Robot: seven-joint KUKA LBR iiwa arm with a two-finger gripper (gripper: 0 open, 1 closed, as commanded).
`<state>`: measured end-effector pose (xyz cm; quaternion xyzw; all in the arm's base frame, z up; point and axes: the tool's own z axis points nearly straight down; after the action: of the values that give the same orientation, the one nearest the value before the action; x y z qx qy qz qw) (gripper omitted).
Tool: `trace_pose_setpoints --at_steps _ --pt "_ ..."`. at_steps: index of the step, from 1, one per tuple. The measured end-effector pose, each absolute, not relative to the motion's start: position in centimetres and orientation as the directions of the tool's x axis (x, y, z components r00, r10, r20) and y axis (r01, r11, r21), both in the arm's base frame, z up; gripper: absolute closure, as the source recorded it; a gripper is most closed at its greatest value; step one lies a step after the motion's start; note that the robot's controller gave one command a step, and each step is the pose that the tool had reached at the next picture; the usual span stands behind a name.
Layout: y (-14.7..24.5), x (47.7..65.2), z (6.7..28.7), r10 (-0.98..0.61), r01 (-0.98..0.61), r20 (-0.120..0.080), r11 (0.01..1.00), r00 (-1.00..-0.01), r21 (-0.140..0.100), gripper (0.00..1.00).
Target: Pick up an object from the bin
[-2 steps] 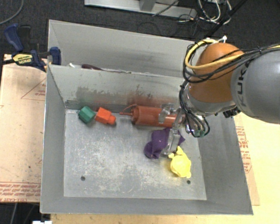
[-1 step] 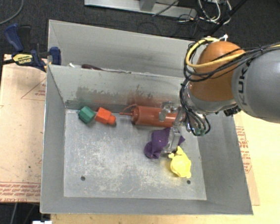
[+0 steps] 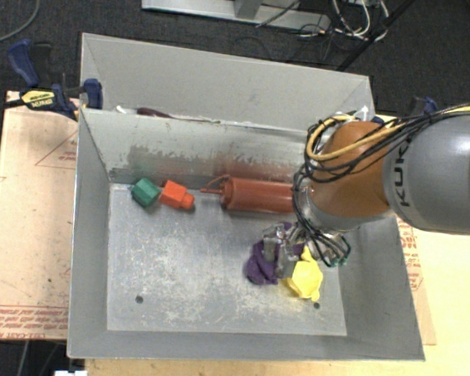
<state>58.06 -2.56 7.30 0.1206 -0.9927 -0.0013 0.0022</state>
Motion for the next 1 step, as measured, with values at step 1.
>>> trace_pose_setpoints --at_steps 1 --pt "-2.56 58.06 7.30 -0.239 -0.239 0.004 0.971 -0.971 0.003 1.00"
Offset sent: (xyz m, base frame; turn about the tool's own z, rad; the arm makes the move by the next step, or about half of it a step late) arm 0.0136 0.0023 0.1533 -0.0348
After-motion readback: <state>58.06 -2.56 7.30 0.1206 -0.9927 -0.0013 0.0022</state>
